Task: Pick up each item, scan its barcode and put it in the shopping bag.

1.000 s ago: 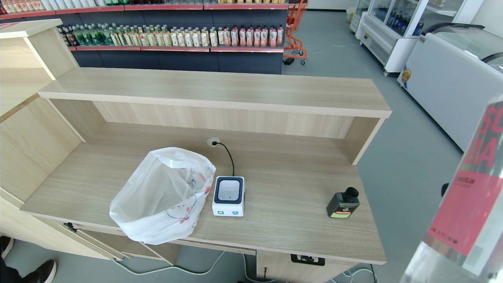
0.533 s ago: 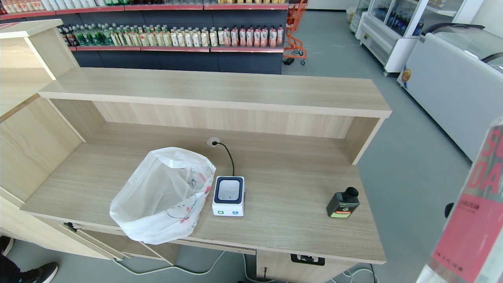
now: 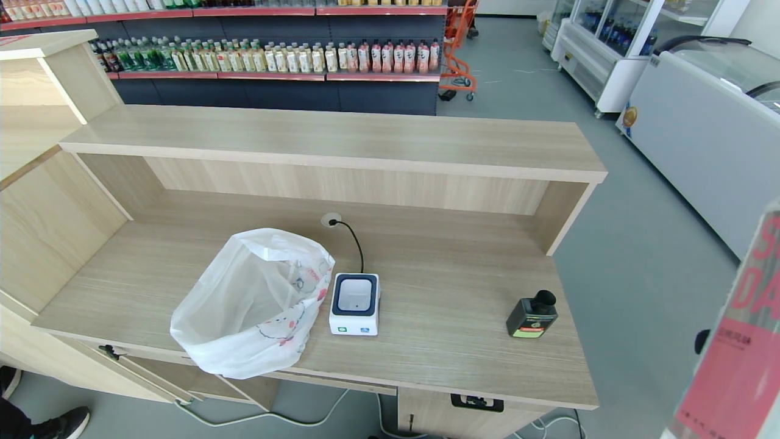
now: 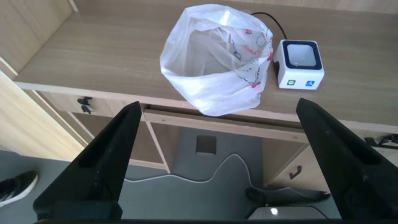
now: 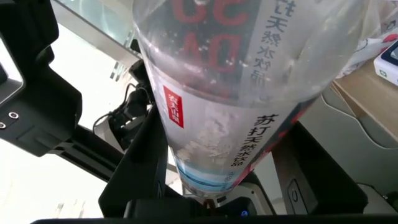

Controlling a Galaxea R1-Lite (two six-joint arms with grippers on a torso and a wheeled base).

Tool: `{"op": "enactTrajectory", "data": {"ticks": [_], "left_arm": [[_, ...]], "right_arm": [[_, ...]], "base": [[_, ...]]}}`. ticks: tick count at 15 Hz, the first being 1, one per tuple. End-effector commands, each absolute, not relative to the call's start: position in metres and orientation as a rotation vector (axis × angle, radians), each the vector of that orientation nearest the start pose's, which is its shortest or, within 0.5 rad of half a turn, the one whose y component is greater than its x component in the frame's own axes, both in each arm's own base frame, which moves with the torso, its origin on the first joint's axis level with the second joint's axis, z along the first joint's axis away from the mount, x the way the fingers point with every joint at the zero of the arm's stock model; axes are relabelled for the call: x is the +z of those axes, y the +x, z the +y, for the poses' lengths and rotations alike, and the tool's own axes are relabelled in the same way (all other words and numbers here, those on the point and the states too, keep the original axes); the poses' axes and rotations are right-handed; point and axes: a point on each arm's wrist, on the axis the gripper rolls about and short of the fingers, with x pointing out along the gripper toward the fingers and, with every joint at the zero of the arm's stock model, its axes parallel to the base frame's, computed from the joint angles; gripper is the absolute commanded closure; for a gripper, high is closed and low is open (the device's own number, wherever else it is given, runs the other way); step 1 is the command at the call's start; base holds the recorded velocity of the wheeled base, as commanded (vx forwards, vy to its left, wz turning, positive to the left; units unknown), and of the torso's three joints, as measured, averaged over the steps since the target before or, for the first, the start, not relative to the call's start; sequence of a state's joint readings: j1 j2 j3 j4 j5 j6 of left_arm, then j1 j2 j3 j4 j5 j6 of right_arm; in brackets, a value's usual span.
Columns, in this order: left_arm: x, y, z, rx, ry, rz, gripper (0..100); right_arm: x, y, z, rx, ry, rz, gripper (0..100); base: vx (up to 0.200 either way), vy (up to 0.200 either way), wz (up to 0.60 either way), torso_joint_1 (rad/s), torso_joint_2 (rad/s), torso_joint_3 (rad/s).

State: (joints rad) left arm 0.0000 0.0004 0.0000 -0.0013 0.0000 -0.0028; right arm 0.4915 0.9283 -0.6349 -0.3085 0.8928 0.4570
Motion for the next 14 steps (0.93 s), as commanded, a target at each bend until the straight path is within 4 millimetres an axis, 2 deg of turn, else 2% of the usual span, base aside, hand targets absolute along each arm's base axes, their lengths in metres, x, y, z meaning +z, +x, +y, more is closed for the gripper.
{"op": "enactTrajectory", "data": {"ticks": [1,8,12,13,14], "left_arm": [[0.076,-0.023,0.0,0.0,-0.003,-0.002,0],[0.076,-0.023,0.0,0.0,-0.003,-0.002,0],[0.076,-0.023,0.0,0.0,-0.003,-0.002,0],[0.076,-0.023,0.0,0.0,-0.003,-0.002,0],[0.076,-0.023,0.0,0.0,-0.003,-0.002,0]], "right_arm": [[0.263,0.081,0.064,1.367,0.378,0.297,100],[0.256,0.076,0.061,1.361,0.38,0.308,100],[0.257,0.08,0.062,1.35,0.375,0.298,100],[0.256,0.086,0.062,1.323,0.345,0.277,100],[0.251,0.105,0.06,1.178,0.249,0.219,100]], "base": [[0.0,0.0,0.0,0.0,0.0,0.0],[0.0,0.0,0.0,0.0,0.0,0.0],[0.0,0.0,0.0,0.0,0.0,0.0],[0.0,0.0,0.0,0.0,0.0,0.0],[0.0,0.0,0.0,0.0,0.0,0.0]]}}
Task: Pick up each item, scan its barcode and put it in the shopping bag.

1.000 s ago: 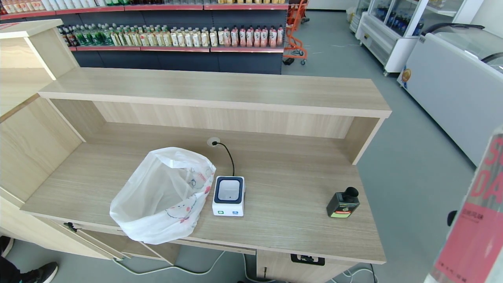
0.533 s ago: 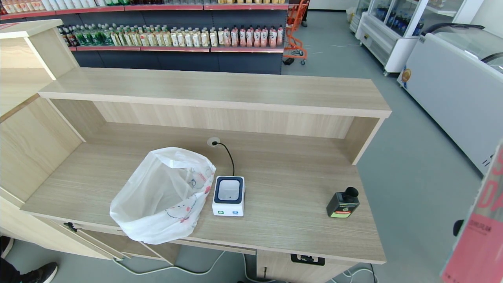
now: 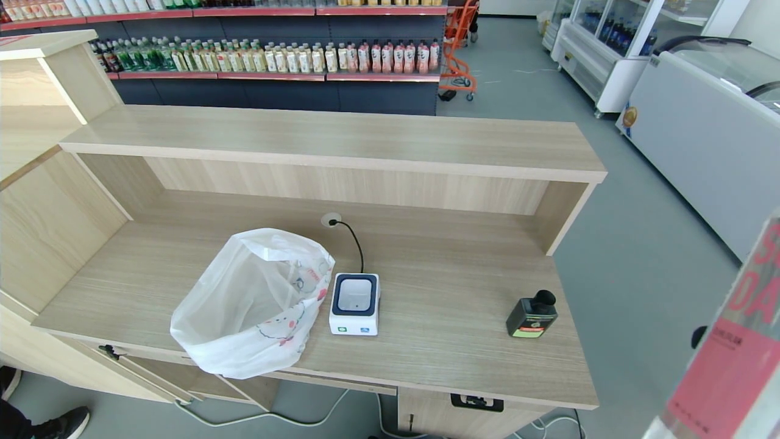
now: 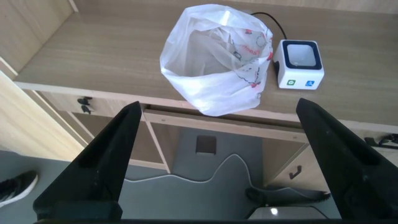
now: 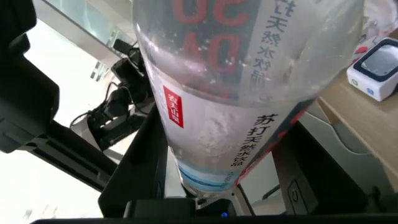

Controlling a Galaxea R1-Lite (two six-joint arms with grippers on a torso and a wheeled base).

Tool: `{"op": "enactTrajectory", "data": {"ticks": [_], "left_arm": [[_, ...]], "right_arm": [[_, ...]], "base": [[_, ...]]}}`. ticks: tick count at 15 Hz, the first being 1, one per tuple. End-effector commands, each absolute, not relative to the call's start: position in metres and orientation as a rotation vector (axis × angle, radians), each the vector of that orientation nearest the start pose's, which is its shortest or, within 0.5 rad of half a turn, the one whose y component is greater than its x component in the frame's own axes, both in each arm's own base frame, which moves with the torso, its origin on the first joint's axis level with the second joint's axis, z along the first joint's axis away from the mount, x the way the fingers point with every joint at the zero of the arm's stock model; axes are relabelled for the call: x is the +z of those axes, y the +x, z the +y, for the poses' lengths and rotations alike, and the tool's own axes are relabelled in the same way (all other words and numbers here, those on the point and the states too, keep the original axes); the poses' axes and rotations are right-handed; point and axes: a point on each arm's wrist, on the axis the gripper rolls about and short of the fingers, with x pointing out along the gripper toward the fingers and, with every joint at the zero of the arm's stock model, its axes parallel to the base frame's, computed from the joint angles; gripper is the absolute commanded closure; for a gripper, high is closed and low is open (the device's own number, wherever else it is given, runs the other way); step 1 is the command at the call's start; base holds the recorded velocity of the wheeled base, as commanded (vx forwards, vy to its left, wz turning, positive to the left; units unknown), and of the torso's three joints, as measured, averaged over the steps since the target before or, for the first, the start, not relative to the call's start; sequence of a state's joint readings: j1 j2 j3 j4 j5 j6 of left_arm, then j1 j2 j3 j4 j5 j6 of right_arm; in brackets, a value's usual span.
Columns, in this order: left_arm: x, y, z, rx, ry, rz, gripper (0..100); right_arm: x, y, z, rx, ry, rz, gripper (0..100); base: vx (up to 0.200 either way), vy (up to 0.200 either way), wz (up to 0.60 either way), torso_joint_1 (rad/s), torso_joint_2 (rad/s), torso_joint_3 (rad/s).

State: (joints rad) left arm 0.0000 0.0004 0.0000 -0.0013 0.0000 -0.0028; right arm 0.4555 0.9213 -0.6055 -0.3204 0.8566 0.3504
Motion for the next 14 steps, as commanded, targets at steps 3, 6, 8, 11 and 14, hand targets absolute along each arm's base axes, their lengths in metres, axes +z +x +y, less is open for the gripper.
{"op": "enactTrajectory", "data": {"ticks": [3,6,8,11,14], "left_arm": [[0.075,-0.023,0.0,0.0,-0.003,0.0,0],[0.076,-0.023,0.0,0.0,-0.003,-0.002,0],[0.076,-0.023,0.0,0.0,-0.003,-0.002,0],[0.076,-0.023,0.0,0.0,-0.003,-0.002,0],[0.076,-0.023,0.0,0.0,-0.003,-0.002,0]], "right_arm": [[0.235,0.15,0.052,0.697,-0.009,0.156,100],[0.228,0.156,0.042,0.46,-0.231,0.13,100],[0.218,0.152,0.04,0.429,-0.294,0.151,100],[0.2,0.151,0.035,0.352,-0.491,0.161,100],[0.196,0.154,0.035,0.352,-0.597,0.123,100]], "base": [[0.0,0.0,0.0,0.0,0.0,0.0],[0.0,0.0,0.0,0.0,0.0,0.0],[0.0,0.0,0.0,0.0,0.0,0.0],[0.0,0.0,0.0,0.0,0.0,0.0],[0.0,0.0,0.0,0.0,0.0,0.0]]}}
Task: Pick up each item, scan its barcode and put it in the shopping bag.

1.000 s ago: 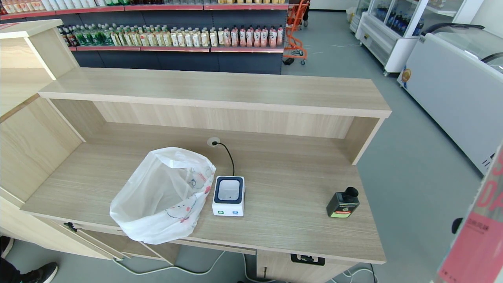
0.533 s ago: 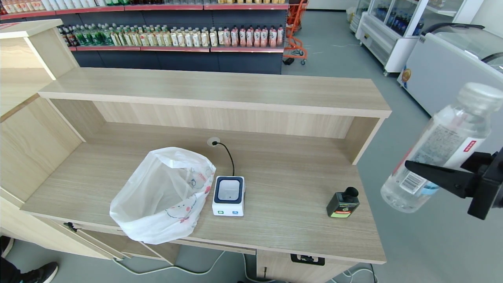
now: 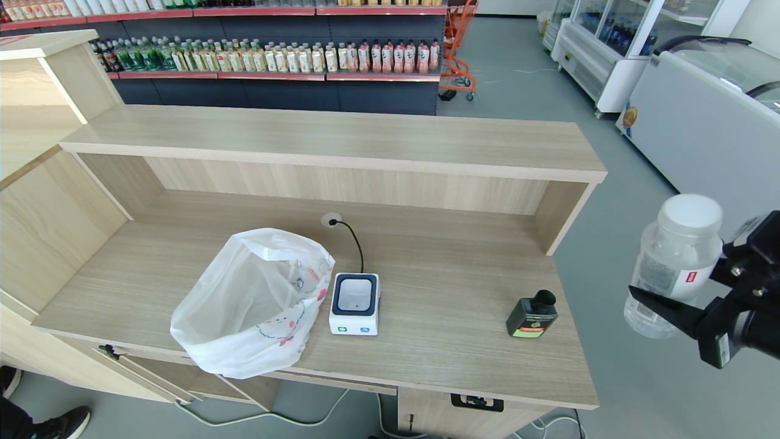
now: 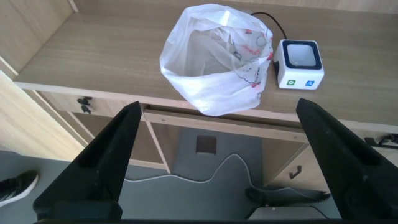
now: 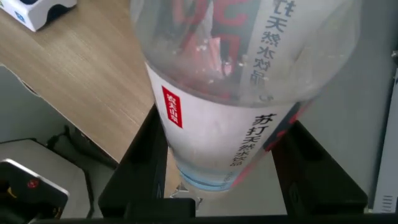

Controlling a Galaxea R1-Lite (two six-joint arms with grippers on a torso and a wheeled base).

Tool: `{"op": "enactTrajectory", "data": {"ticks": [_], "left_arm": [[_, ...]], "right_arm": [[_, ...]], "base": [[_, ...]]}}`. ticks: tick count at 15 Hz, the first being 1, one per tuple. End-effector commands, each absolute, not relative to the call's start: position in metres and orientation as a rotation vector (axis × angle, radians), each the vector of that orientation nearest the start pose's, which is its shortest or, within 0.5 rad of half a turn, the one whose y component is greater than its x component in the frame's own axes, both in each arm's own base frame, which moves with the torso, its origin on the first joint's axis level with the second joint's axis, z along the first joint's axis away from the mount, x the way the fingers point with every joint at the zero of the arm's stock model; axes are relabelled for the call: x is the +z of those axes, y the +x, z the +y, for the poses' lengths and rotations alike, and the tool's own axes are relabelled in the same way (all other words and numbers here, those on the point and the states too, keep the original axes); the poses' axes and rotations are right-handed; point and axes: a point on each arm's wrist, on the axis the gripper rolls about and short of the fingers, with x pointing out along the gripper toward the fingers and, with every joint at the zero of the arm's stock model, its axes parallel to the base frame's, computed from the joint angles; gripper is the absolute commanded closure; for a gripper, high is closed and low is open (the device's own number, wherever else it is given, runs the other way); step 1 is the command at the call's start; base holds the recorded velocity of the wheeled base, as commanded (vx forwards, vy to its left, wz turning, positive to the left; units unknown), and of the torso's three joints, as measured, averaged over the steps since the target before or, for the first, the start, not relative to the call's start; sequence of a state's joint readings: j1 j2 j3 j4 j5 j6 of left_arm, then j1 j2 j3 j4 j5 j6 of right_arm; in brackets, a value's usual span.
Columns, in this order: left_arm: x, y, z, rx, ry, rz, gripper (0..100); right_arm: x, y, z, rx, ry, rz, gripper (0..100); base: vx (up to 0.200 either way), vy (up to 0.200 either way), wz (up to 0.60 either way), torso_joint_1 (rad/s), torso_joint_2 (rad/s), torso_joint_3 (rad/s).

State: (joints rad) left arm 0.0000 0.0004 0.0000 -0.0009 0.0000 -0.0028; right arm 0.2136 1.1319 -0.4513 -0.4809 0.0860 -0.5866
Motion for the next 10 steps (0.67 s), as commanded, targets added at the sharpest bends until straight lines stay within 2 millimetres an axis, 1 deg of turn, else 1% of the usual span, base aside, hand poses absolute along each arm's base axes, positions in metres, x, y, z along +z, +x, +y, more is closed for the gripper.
{"op": "enactTrajectory", "data": {"ticks": [1,5,7,10], "left_arm": [[0.0756,-0.0228,0.0,0.0,-0.003,-0.002,0],[0.0756,-0.0228,0.0,0.0,-0.003,-0.002,0],[0.0761,-0.0229,0.0,0.0,-0.003,-0.003,0],[0.0756,-0.0228,0.0,0.0,-0.002,-0.002,0]], "right_arm": [[0.1952,0.1536,0.035,0.353,-0.602,0.124,100],[0.1956,0.1503,0.0337,0.337,-0.64,0.113,100],[0.1908,0.1458,0.0327,0.337,-0.649,0.124,100],[0.1869,0.1447,0.0324,0.342,-0.657,0.136,100]], "base": [[0.0,0.0,0.0,0.0,0.0,0.0],[0.0,0.0,0.0,0.0,0.0,0.0],[0.0,0.0,0.0,0.0,0.0,0.0],[0.0,0.0,0.0,0.0,0.0,0.0]]}}
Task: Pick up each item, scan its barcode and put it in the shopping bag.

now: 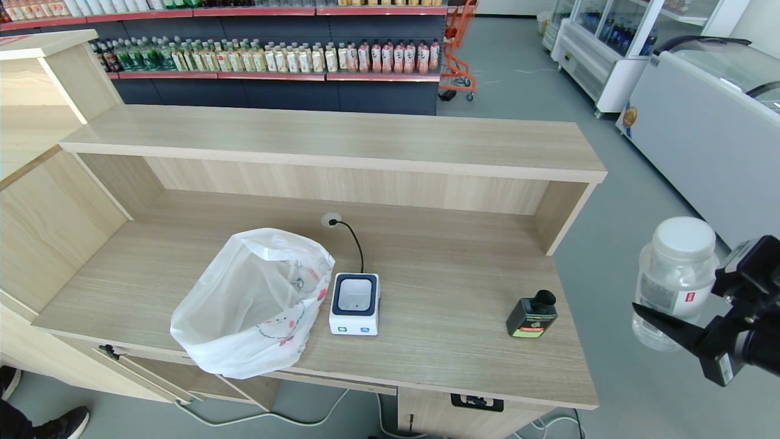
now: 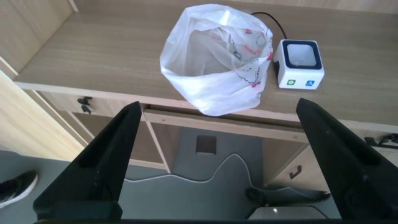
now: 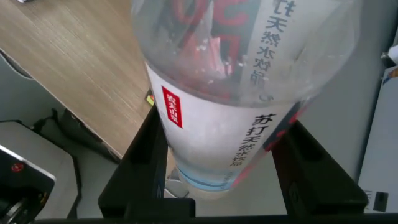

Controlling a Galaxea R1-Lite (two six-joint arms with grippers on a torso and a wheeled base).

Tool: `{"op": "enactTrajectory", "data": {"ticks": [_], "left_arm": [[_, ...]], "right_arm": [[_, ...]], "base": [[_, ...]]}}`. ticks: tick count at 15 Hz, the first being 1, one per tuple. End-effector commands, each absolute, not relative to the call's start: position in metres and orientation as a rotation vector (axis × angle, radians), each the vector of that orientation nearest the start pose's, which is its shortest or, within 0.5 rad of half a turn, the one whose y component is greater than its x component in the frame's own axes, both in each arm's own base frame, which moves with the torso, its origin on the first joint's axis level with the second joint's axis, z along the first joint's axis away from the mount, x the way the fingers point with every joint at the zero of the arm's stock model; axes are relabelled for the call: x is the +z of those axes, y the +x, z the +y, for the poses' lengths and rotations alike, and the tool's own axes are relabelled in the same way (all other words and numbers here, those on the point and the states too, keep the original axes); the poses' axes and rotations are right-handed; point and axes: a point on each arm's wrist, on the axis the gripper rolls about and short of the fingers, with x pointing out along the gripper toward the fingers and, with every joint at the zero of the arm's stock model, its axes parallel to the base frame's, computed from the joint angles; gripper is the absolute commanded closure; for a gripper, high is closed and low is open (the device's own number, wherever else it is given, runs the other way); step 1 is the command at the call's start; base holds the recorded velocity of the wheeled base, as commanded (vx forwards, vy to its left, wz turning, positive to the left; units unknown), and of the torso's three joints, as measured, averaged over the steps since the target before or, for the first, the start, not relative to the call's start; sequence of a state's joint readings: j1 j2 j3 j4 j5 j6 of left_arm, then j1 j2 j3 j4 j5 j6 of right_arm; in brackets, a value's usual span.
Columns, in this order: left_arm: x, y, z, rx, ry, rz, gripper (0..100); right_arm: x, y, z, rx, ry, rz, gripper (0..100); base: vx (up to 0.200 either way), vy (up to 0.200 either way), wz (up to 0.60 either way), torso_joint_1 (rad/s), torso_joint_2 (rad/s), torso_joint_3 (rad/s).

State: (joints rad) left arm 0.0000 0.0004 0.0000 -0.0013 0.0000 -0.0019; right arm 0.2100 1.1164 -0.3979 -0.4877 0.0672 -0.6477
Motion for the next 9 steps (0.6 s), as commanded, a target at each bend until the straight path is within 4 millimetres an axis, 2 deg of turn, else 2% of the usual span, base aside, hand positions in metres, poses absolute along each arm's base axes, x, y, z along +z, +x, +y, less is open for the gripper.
{"op": "enactTrajectory", "data": {"ticks": [1,2,9], "left_arm": [[0.0756,-0.0228,0.0,0.0,-0.003,-0.002,0],[0.0756,-0.0228,0.0,0.0,-0.003,-0.002,0],[0.0755,-0.0228,0.0,0.0,-0.003,0.0,0]], "right_arm": [[0.1867,0.145,0.0325,0.343,-0.663,0.136,100],[0.187,0.1455,0.0326,0.344,-0.674,0.133,100],[0.1925,0.1515,0.0357,0.362,-0.67,0.115,100]], "base": [[0.0,0.0,0.0,0.0,0.0,0.0],[0.0,0.0,0.0,0.0,0.0,0.0],[0.0,0.2,0.0,0.005,0.0,0.003]]}}
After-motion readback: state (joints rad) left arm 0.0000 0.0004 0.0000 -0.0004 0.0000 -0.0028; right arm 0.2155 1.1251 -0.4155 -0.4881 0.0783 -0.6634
